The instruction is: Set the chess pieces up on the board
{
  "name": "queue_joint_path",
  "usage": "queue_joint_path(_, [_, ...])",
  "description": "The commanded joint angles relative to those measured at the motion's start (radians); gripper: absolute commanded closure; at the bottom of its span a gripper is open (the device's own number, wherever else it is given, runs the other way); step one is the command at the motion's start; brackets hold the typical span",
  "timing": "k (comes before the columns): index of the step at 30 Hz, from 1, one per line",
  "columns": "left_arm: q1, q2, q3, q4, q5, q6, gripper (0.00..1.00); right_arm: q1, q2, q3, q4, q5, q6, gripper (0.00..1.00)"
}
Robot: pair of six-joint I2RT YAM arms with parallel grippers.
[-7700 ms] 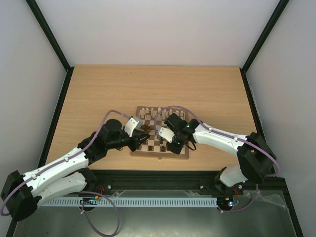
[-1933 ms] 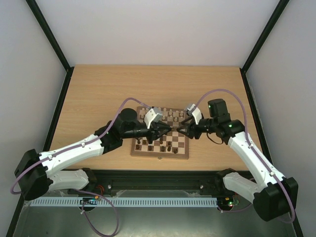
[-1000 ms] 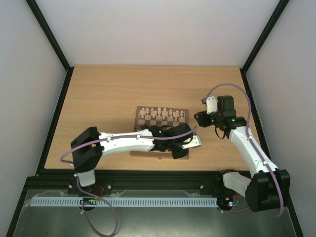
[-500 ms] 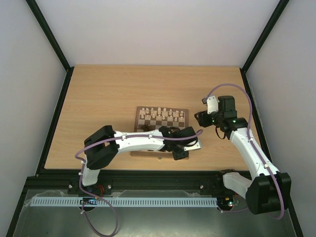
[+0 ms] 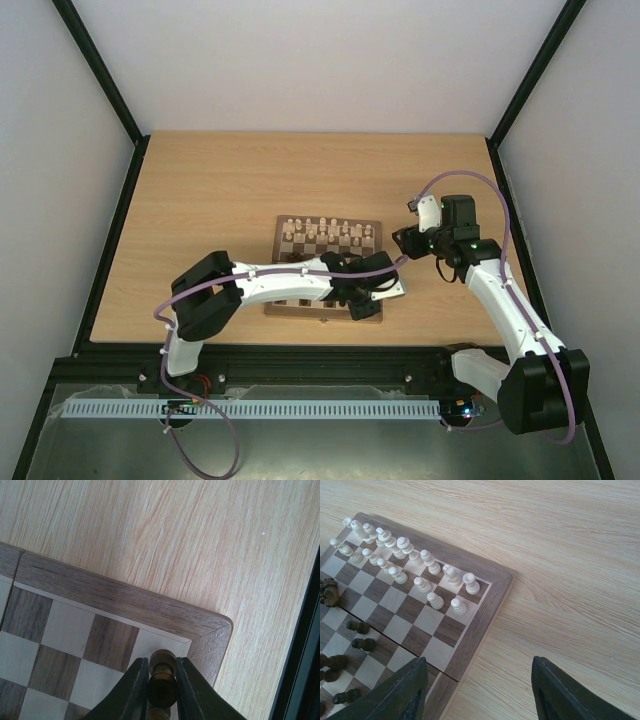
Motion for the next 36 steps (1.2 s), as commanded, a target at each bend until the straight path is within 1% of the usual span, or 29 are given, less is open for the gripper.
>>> queue_joint_path(1, [0.013,0.016,0.009,0.003,0.015,-0.012,0.82,-0.003,-0.009,-0.010,-0.022,-0.022,-0.015,0.42])
queue_joint_path(8, [0.023,0.032,0.011,0.000,0.016,-0.021,0.81,-0.002,-0.011,-0.012,-0.027,-0.031,-0.019,0.42])
queue_joint_path(10, [0.025,0.032,0.011,0.002,0.018,-0.023,0.78,-0.002,-0.011,-0.013,-0.028,-0.034,-0.020,0.42])
queue_joint_path(15, [0.025,0.022,0.010,0.009,0.011,-0.032,0.68,-0.003,-0.011,-0.012,-0.029,-0.037,-0.021,0.42])
queue_joint_path(18, [0.025,-0.013,-0.001,0.023,0.011,-0.036,0.62,-0.002,-0.011,-0.012,-0.031,-0.039,-0.020,0.42])
queue_joint_path(20, [0.024,-0.043,-0.010,0.024,0.013,-0.034,0.57,-0.003,-0.012,-0.011,-0.032,-0.042,-0.021,0.42])
queue_joint_path(25, [0.007,-0.159,-0.081,0.035,-0.041,-0.055,0.54,-0.002,-0.014,-0.012,-0.033,-0.048,-0.021,0.42])
queue_joint_path(26, [0.002,-0.186,-0.104,0.040,-0.041,-0.063,0.55,-0.002,-0.014,-0.012,-0.033,-0.049,-0.020,0.42])
queue_joint_path(28, [-0.011,-0.229,-0.149,0.047,-0.011,-0.074,0.63,-0.003,-0.013,-0.012,-0.033,-0.049,-0.022,0.42])
queue_joint_path(30, [-0.025,-0.253,-0.188,0.050,0.028,-0.087,0.76,-0.002,-0.010,-0.012,-0.033,-0.049,-0.023,0.42])
queue_joint_path(31, [-0.032,-0.255,-0.203,0.049,0.042,-0.092,0.81,-0.002,-0.010,-0.012,-0.031,-0.049,-0.023,0.42])
queue_joint_path(32, [-0.038,-0.251,-0.215,0.049,0.050,-0.097,0.89,-0.002,-0.009,-0.011,-0.031,-0.048,-0.022,0.42])
queue_joint_path(33, [-0.041,-0.243,-0.229,0.049,0.052,-0.099,0.94,-0.002,-0.010,-0.011,-0.031,-0.048,-0.024,0.42])
queue_joint_path(34, [-0.044,-0.229,-0.230,0.044,0.051,-0.101,0.97,-0.002,-0.011,-0.012,-0.031,-0.047,-0.024,0.42])
queue_joint_path(36, [-0.046,-0.197,-0.228,0.039,0.052,-0.104,0.98,-0.003,-0.011,-0.012,-0.030,-0.045,-0.024,0.42])
